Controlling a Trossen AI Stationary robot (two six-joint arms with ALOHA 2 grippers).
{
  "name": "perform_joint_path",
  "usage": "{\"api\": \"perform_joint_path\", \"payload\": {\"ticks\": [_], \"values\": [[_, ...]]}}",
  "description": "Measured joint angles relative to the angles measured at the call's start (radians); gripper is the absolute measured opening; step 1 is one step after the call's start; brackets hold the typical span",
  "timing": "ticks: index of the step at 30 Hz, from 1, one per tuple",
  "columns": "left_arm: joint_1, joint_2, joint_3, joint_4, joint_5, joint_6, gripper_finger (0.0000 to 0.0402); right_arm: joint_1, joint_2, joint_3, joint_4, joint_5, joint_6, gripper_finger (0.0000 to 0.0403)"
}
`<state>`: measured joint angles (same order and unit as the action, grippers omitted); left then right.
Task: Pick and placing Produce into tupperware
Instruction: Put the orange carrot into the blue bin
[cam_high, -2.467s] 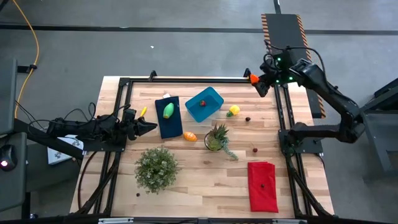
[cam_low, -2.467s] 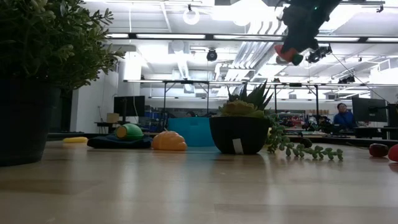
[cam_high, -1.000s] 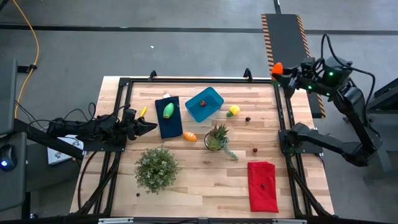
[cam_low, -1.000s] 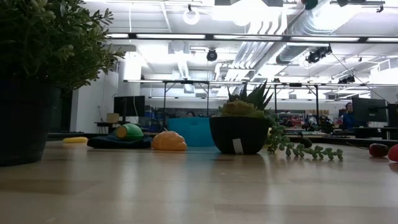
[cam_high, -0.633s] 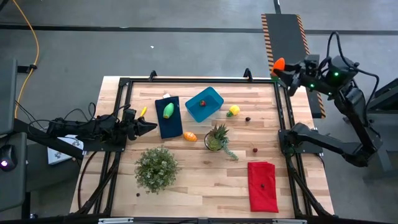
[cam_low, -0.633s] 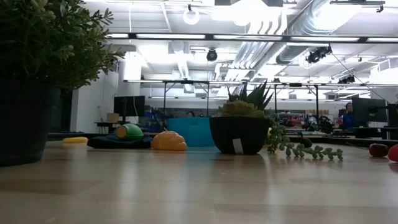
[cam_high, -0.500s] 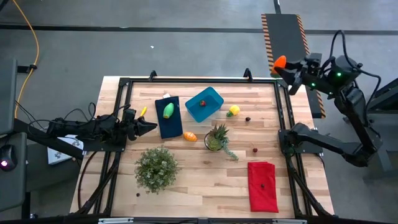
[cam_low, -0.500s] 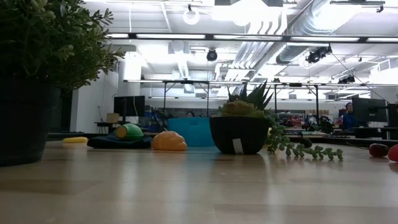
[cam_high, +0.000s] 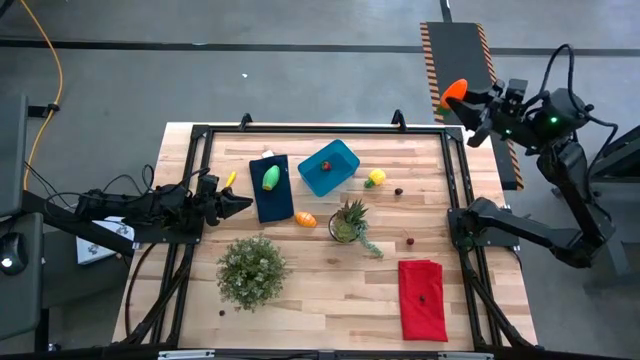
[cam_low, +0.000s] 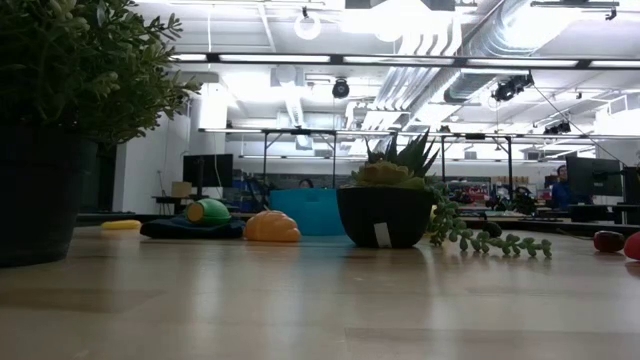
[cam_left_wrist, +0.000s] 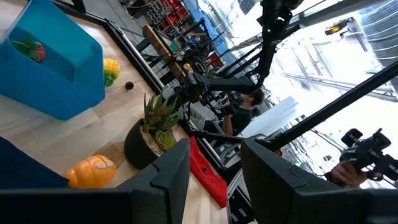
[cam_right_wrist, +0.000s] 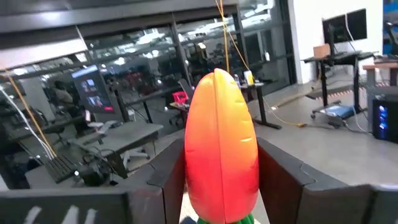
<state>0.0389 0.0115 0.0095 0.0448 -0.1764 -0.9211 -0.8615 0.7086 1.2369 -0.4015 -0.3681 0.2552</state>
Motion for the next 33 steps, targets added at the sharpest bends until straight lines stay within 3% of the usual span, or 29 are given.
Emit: {"api": "perform_joint_path", "payload": {"ticks": [18,33], "values": [[0.0,0.0,0.0,0.0,0.0,0.0,0.0131,0.0,0.1,0.0,0.255,-0.162,0.111,0.0147],[0.0,0.0,0.0,0.0,0.0,0.0,0.0131,0.0,0.222,0.0,0.366,-0.22,0.129,0.0147]]}}
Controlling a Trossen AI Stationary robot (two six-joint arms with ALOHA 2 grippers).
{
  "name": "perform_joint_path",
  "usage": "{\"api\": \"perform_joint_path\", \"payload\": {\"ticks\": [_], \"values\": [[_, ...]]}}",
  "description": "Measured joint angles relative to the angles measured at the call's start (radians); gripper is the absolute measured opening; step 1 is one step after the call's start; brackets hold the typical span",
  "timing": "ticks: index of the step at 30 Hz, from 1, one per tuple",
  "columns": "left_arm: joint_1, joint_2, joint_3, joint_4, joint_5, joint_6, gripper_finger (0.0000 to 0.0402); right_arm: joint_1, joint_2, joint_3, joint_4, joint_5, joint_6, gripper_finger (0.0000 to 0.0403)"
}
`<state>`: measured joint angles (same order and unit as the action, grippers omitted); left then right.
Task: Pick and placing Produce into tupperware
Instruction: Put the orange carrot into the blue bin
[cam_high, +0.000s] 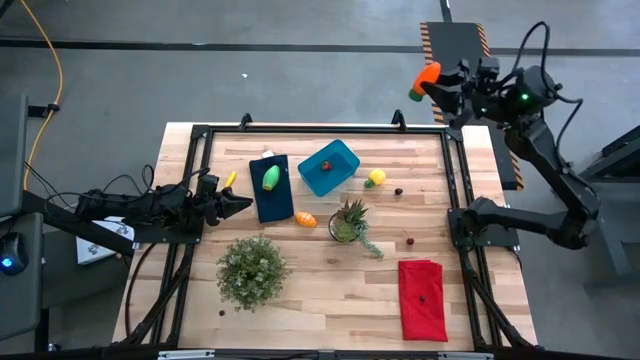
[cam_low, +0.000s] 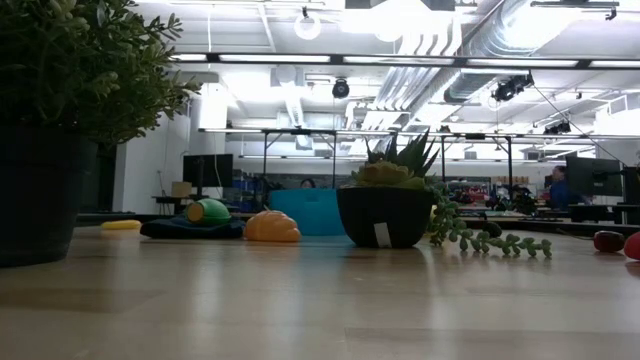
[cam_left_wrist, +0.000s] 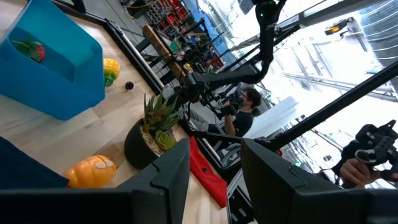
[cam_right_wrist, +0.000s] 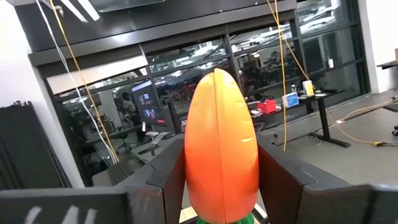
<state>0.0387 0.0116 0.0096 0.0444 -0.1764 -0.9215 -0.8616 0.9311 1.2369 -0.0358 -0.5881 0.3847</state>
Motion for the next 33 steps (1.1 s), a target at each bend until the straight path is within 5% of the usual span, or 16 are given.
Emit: {"api": "perform_joint_path", "payload": {"ticks": [8,19,33], "values": [[0.0,0.0,0.0,0.0,0.0,0.0,0.0131,0.0,0.106,0.164,-0.044,-0.047,-0.049,0.0147],[0.0,0.0,0.0,0.0,0.0,0.0,0.0131,0.006,0.292,0.449,-0.463,-0.041,-0.249,0.0147],[0.0,0.0,0.0,0.0,0.0,0.0,0.0131,0.147,0.492,0.638,-0.866,0.229,-0.457,0.0147]]}}
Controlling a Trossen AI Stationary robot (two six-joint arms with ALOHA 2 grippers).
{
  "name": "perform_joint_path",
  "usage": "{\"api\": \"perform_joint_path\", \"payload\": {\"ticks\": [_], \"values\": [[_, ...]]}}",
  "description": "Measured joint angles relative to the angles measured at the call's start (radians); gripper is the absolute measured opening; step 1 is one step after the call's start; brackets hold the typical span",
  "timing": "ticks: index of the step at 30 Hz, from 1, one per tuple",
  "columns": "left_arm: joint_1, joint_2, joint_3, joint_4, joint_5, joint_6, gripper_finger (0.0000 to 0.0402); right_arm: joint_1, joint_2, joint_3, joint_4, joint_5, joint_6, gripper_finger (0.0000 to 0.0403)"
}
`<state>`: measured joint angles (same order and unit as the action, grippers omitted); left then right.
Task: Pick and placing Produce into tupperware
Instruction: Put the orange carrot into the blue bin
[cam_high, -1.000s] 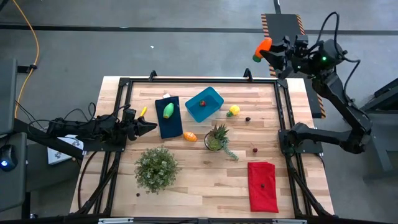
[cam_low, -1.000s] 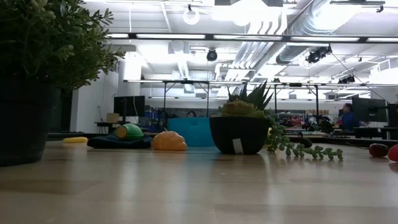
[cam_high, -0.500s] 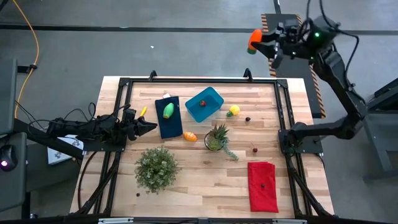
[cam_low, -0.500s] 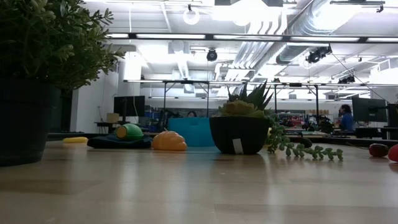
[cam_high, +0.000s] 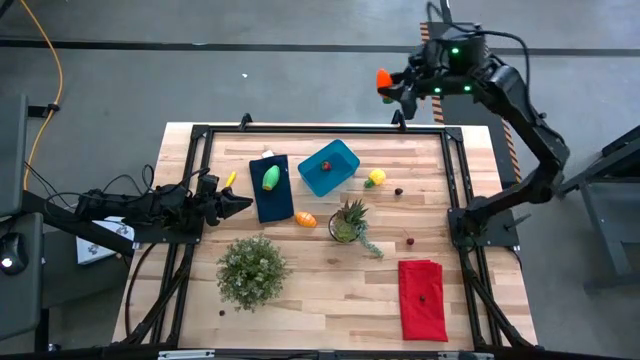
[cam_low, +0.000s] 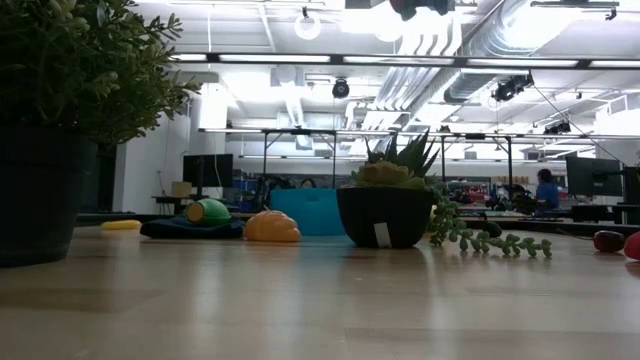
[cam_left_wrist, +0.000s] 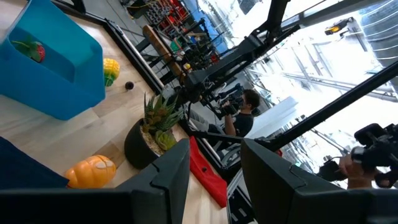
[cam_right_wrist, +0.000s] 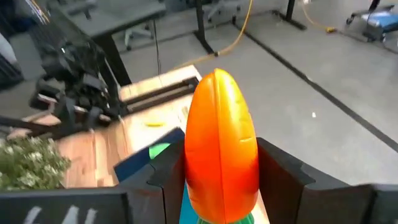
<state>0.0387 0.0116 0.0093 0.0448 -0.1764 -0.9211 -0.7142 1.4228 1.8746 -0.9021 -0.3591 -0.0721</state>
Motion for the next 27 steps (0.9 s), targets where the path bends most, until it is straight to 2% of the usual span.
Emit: {"api": "perform_joint_path", "payload": {"ticks": [8,15,27], "values": [[0.0,0.0,0.0,0.0,0.0,0.0,0.0131,0.072,0.078,0.017,-0.069,0.137,-0.042,0.0147],[0.0,0.0,0.0,0.0,0.0,0.0,0.0131,0.133,0.138,0.017,-0.099,0.197,-0.064,0.0147],[0.0,0.0,0.0,0.0,0.0,0.0,0.0131,0.21,0.237,0.017,-0.103,0.203,-0.065,0.0147]]}}
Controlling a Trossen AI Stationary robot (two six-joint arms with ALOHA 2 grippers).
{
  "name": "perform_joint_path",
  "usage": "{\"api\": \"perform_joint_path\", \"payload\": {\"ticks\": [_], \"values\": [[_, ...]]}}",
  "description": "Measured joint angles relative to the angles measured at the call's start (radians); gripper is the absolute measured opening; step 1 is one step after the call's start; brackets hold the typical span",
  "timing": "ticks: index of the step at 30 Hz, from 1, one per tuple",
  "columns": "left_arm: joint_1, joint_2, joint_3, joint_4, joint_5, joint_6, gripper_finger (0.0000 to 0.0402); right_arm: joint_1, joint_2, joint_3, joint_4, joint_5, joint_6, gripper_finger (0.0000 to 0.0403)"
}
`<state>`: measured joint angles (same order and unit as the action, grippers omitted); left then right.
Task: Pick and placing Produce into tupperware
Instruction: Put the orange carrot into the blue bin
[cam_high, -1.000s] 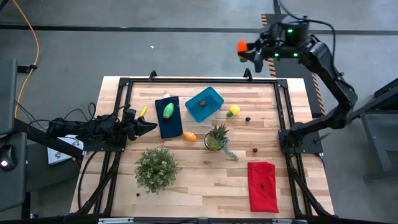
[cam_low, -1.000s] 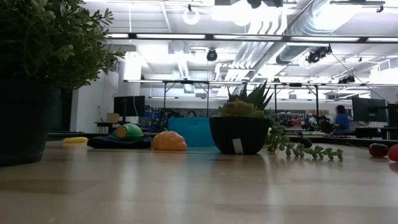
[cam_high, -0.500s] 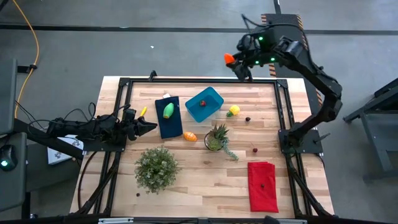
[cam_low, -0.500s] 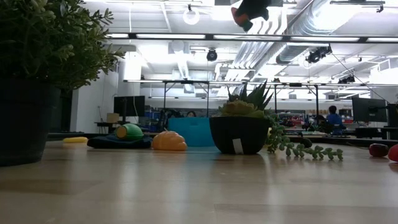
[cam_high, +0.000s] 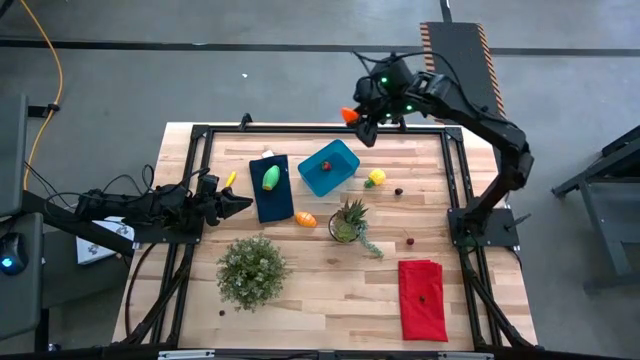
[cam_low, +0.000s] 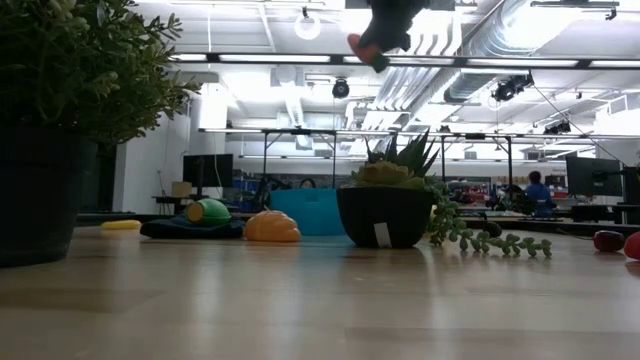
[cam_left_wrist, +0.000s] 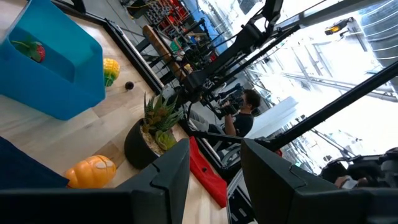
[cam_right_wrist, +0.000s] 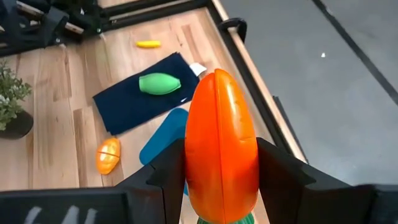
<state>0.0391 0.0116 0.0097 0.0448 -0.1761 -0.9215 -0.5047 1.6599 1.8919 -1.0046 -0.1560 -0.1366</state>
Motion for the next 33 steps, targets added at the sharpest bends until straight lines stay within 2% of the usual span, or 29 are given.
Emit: {"api": "perform_joint_path", "payload": {"ticks": [17,33], "values": [[0.0,0.0,0.0,0.0,0.0,0.0,0.0131,0.069,0.161,0.0,0.034,-0.002,-0.003,0.0147],[0.0,0.0,0.0,0.0,0.0,0.001,0.0131,0.069,0.308,0.0,0.038,-0.004,-0.003,0.0147]]}}
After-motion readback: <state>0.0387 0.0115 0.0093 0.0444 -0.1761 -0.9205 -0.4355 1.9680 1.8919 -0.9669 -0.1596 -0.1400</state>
